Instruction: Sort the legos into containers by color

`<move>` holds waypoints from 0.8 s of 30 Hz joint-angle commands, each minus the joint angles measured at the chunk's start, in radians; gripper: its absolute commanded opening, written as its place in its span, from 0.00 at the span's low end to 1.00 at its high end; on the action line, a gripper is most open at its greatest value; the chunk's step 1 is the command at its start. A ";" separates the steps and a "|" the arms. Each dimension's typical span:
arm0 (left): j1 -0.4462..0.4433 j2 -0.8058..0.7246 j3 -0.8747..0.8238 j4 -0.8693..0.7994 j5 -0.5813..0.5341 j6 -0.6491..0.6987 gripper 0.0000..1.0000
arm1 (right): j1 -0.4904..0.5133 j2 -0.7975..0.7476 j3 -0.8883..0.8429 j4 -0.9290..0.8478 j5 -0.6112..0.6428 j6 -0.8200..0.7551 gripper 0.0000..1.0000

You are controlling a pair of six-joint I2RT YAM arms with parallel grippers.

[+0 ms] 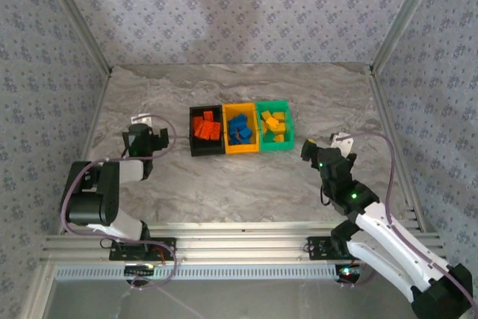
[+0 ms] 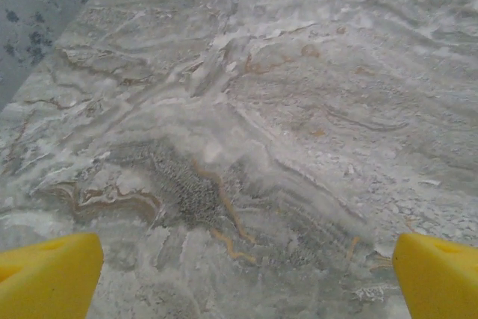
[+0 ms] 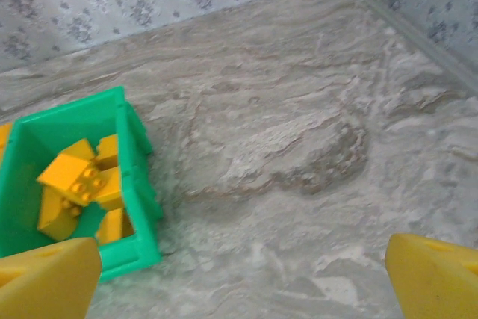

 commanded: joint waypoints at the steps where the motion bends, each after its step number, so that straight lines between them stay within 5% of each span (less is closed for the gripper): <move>1: 0.025 -0.001 -0.034 0.106 0.149 0.019 1.00 | -0.065 -0.031 -0.060 0.191 0.046 -0.170 1.00; 5: 0.036 0.008 -0.036 0.138 0.119 -0.005 1.00 | -0.233 0.018 -0.125 0.344 -0.019 -0.273 1.00; 10: 0.036 0.002 -0.035 0.121 0.109 -0.012 1.00 | -0.426 0.291 -0.174 0.650 -0.178 -0.352 1.00; 16: 0.036 0.006 -0.038 0.134 0.108 -0.009 1.00 | -0.478 0.593 -0.148 0.910 -0.268 -0.429 1.00; 24: 0.035 0.005 -0.037 0.132 0.109 -0.010 1.00 | -0.495 0.878 -0.072 1.046 -0.404 -0.486 1.00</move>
